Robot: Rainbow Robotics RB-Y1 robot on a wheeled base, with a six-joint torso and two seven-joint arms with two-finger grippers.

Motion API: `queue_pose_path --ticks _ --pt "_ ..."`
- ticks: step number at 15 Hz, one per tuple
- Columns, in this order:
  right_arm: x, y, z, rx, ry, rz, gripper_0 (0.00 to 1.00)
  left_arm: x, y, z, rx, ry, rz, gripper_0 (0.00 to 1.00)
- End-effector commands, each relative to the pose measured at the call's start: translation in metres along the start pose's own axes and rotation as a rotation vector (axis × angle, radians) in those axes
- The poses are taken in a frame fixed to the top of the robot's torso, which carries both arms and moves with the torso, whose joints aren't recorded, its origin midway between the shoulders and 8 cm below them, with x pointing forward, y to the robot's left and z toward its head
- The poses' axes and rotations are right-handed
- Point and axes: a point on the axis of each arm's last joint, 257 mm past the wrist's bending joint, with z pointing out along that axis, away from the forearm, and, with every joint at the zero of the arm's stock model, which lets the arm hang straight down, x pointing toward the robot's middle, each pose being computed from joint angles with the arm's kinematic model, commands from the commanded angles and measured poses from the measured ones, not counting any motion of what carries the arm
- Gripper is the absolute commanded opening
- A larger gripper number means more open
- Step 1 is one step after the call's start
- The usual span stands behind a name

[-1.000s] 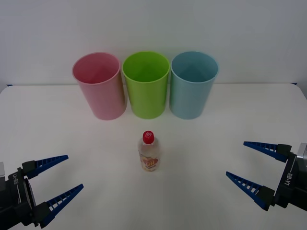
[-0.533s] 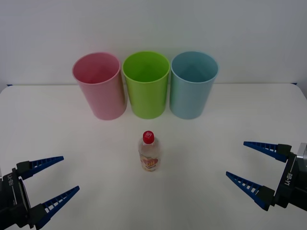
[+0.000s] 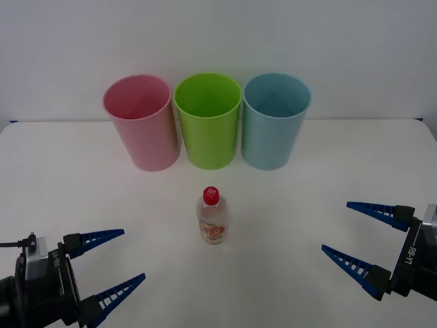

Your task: Put cans in the blue bin and PET bottles in the pink bin and trash in the green bin.

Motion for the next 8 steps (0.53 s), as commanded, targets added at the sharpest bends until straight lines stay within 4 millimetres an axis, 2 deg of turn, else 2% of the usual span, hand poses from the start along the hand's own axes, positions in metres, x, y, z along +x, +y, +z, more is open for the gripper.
queue_pose_path --ticks 1,4,8 --pt "0.0 0.0 0.0 0.0 0.0 0.0 1.0 0.001 0.013 0.031 -0.015 -0.028 0.051 1.0" --pt "0.0 0.0 0.0 0.0 0.0 0.0 1.0 0.009 0.02 0.06 0.003 -0.033 0.046 1.0" --pt "0.0 0.0 0.0 0.0 0.0 0.0 1.0 0.02 0.009 0.098 0.031 -0.021 0.054 1.0"
